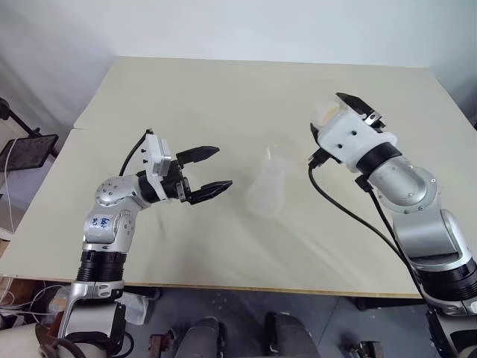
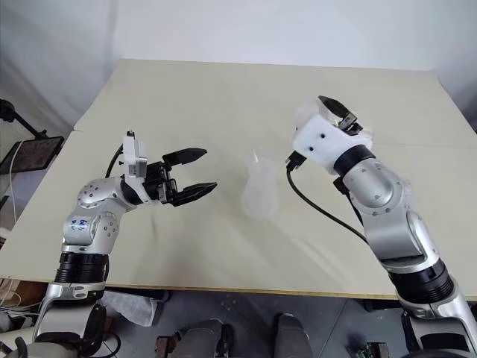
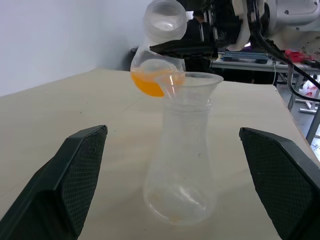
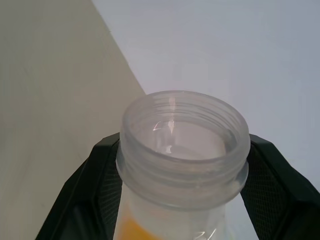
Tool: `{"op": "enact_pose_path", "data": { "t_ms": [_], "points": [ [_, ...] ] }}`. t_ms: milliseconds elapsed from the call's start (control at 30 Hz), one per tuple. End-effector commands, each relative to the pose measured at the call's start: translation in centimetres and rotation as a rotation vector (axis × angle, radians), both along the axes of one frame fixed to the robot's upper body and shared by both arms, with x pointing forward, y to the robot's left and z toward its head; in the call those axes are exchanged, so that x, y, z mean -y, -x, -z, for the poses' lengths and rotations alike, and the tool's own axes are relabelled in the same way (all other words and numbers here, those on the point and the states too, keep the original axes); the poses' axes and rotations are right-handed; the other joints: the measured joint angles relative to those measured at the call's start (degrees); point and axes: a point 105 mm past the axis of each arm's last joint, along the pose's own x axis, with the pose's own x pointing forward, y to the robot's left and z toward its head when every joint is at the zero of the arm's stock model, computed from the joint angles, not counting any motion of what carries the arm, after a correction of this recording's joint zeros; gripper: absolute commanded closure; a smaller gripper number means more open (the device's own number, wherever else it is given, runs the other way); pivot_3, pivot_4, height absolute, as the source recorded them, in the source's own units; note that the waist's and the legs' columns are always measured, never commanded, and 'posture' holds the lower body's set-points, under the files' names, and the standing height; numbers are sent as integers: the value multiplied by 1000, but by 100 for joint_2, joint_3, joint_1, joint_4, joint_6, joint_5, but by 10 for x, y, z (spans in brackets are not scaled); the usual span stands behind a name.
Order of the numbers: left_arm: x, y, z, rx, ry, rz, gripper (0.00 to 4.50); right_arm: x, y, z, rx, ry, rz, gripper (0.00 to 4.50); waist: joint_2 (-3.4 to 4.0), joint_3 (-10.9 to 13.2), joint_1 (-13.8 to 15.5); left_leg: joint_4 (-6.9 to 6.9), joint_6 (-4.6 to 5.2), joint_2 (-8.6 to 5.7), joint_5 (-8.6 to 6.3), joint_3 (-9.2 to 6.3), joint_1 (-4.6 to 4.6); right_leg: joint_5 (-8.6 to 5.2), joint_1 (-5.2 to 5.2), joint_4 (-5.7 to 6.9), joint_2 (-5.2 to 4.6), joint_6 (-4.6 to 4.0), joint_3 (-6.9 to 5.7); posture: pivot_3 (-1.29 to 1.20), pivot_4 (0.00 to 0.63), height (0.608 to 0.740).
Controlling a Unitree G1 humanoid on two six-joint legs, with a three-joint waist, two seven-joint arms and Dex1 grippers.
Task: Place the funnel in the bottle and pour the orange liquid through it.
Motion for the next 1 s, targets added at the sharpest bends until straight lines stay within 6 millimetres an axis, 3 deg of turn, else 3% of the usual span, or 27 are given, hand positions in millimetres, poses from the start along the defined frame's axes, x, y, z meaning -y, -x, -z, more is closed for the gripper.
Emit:
{"op": "enact_pose_path", "data": {
  "t_ms": [33, 1000],
  "points": [
    [3, 0, -10, 45, 4, 7, 0, -14, 14, -20, 134, 78, -40, 1680, 0, 0, 2, 0, 0, 0, 0, 0, 0, 0, 0, 0, 0, 0, -1, 0, 150, 740],
    [6, -2, -11, 50, 17, 12, 0, -37, 21, -4, 286, 421, -88, 1680, 0, 0, -2, 0, -2, 1, 1, 0, 0, 0, 0, 0, 5, 0, -4, 0, 150, 740]
  ]
}}
